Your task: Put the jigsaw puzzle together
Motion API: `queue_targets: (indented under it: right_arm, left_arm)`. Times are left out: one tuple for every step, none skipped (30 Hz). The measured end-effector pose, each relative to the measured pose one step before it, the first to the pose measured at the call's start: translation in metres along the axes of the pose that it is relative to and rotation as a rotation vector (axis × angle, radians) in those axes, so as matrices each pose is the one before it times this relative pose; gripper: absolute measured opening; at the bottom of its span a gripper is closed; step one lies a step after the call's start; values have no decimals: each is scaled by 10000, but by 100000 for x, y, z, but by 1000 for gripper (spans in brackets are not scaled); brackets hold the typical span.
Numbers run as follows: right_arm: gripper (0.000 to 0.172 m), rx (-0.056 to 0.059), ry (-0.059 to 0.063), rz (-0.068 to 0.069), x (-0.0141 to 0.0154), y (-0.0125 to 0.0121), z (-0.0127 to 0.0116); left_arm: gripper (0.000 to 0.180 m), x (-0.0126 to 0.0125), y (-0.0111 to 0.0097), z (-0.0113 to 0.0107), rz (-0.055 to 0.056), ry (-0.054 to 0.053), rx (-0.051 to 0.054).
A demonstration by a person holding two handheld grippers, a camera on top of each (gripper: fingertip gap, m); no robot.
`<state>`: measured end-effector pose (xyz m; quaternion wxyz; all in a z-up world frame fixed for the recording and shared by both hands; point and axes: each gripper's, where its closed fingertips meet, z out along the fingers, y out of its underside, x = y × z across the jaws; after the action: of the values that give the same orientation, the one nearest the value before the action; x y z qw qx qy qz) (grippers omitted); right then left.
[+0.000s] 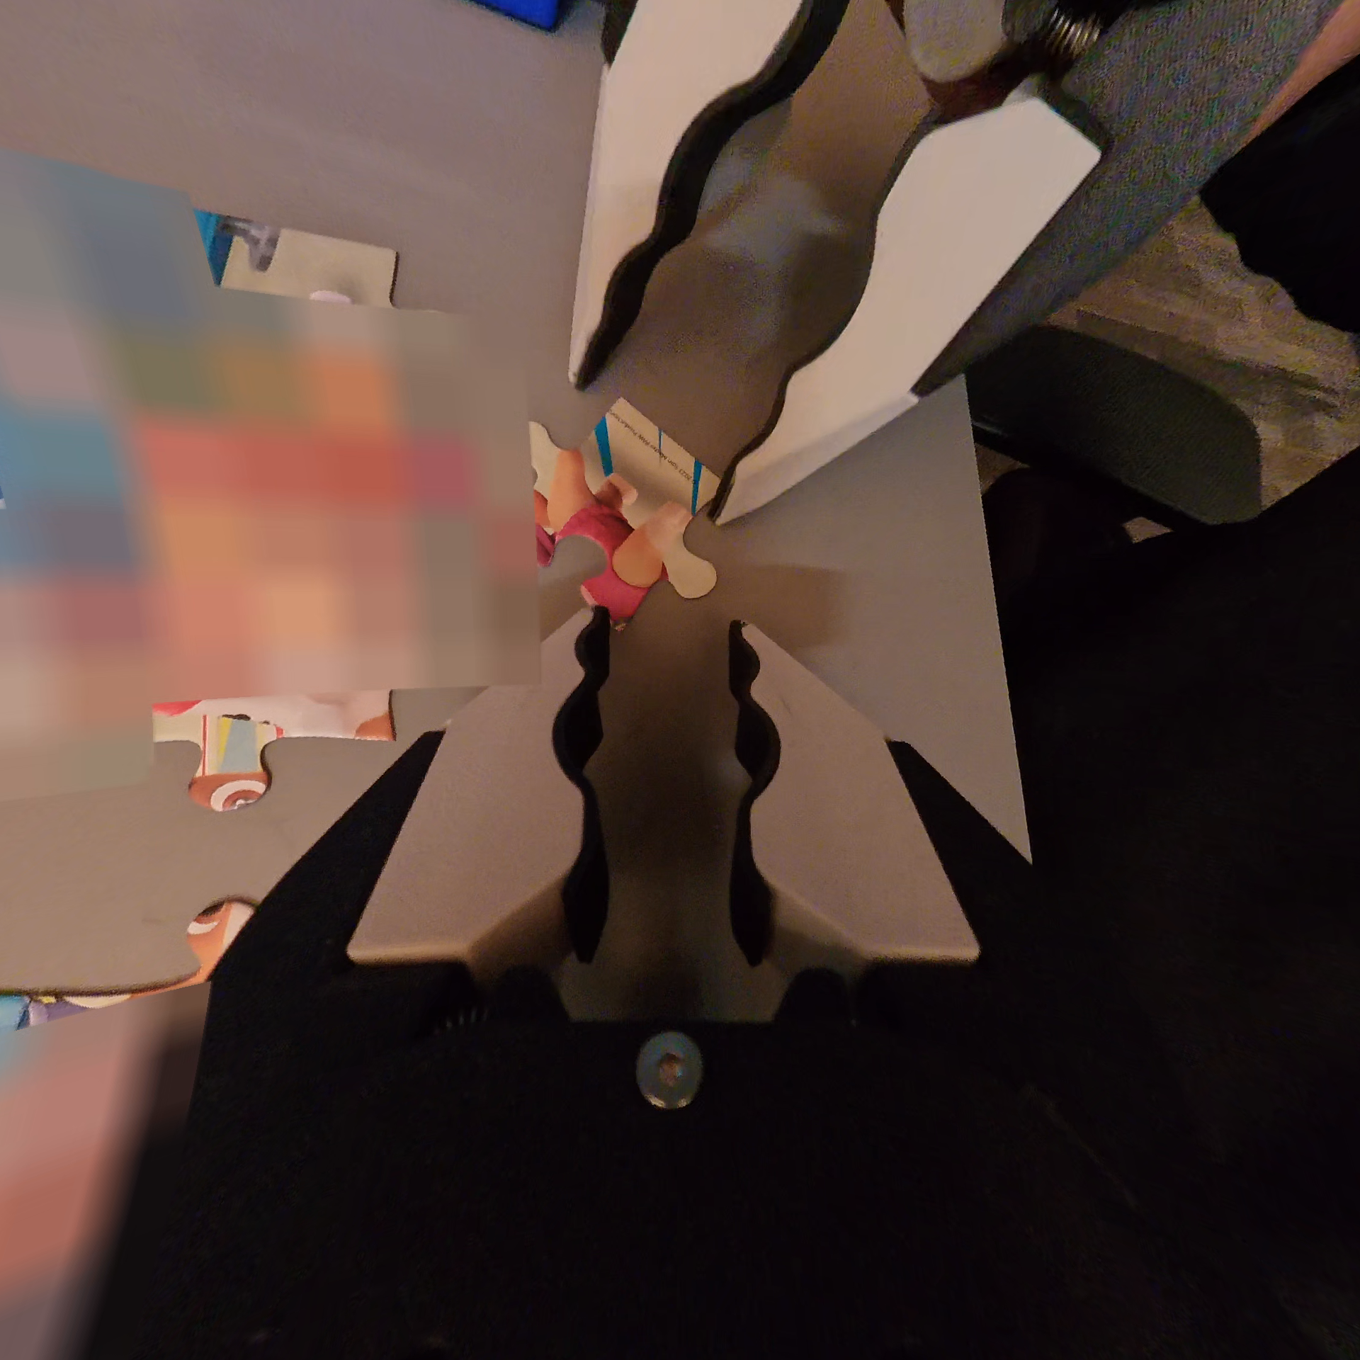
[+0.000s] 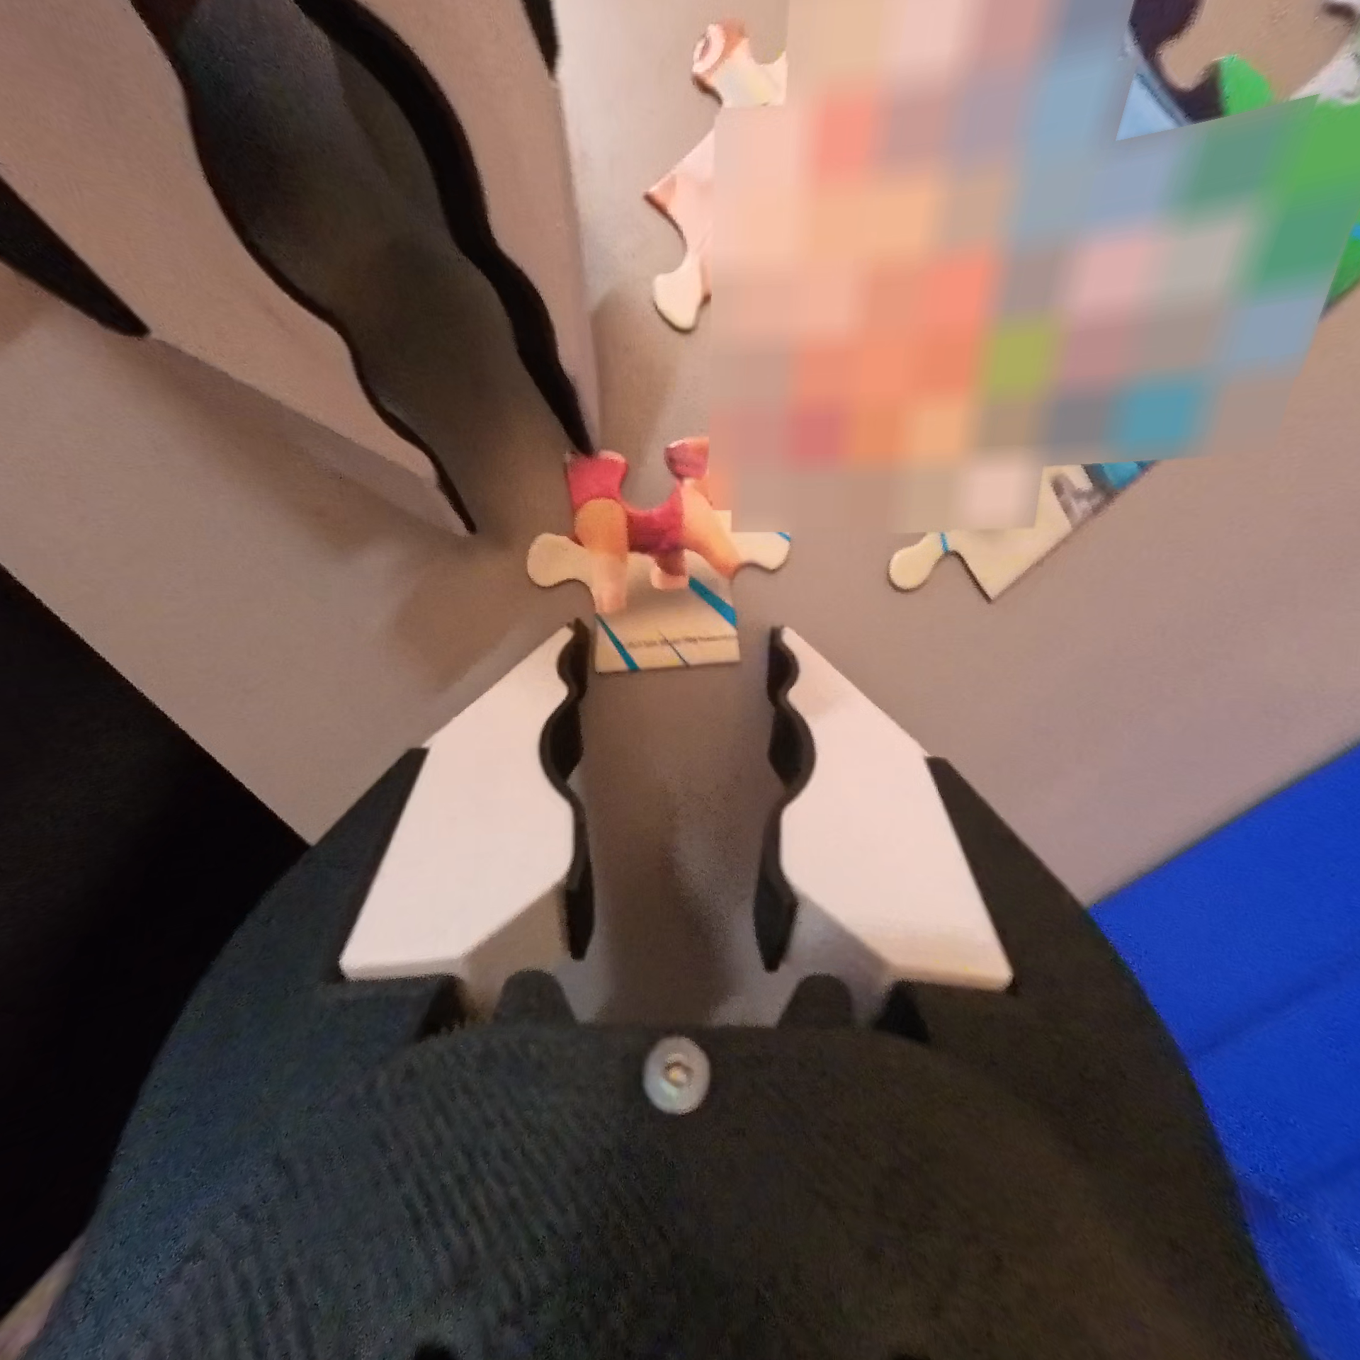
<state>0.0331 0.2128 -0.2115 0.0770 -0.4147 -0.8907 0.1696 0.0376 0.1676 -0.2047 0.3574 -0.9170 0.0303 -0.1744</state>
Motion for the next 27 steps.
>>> queue_targets:
  right_arm:
    - [46,-296,-88,-220,-225,-178,72]
    - [43,-219,-76,-211,-256,-181,72]
    - [42,-158,-53,-154,-199,-141,52]
    - [39,-139,-34,-82,-130,-54,23]
    - [38,-121,-7,7,-24,12,3]
    - [38,-90,7,60,16,17,-2]
    - [38,-95,22,57,-12,20,6]
    - [37,-108,28,71,-42,39,-5]
    - [35,-91,23,78,-77,18,-16]
    - [34,-40,27,87,-39,4,-5]
    - [34,24,24,125,-2,9,-4]
    - [34,76,28,117,2,27,-11]
    - [34,91,38,117,5,18,-15]
    - [34,121,38,143,0,20,-18]
    - [34,125,36,138,20,27,-11]
    - [34,114,39,126,26,17,-24]
    - [34,94,26,128,12,15,-11]
    - [34,68,11,105,-10,25,-22]
    - [34,51,-1,100,-12,22,-16]
    - [34,44,0,96,-24,20,-18]
    - [34,29,8,72,1,17,-10]
    - [34,12,12,53,-4,22,-26]
    - [34,6,10,61,15,29,-20]
    - [34,18,9,74,27,11,-22]
    - [34,27,2,81,47,-3,-16]
    - [33,54,-2,93,54,-31,-44]
    - [29,172,-21,56,31,-215,-158]
  left_arm:
    - [30,-16,-70,48,-38,-2,27]
    - [30,-24,-49,18,-77,-4,41]
    - [30,-13,-59,21,-118,20,59]
    - [30,7,-55,25,-122,33,65]
    - [30,26,-43,39,-73,30,66]
    - [30,27,-27,35,-5,13,55]
    - [30,20,-7,31,32,-3,39]
    - [30,20,18,10,47,-5,23]
    - [30,9,21,-17,49,4,18]
    - [30,7,15,-12,40,14,26]
    - [30,-4,14,-17,25,19,35]
    - [30,-37,-10,-31,1,0,49]
    - [30,-19,-77,-68,-32,25,82]
    - [30,51,-199,-148,-39,58,156]
    - [30,52,-256,-213,-45,61,200]
    - [30,31,-261,-245,-80,58,189]
    - [30,8,-204,-262,-98,58,154]
    - [30,-43,-199,-273,-73,23,142]
    - [30,-118,-199,-271,-39,-28,145]
    - [30,-142,-177,-236,-30,-50,122]
    - [30,-137,-141,-214,-34,-44,101]
    - [30,-103,-101,-180,-41,-22,86]
    - [30,-75,-87,-138,-44,-14,71]
    - [30,-69,-27,-109,-36,-13,45]
    - [30,-72,0,-87,-18,-27,28]
    - [30,-83,17,-55,-6,-34,16]
    - [30,-74,40,-43,-10,-31,-2]
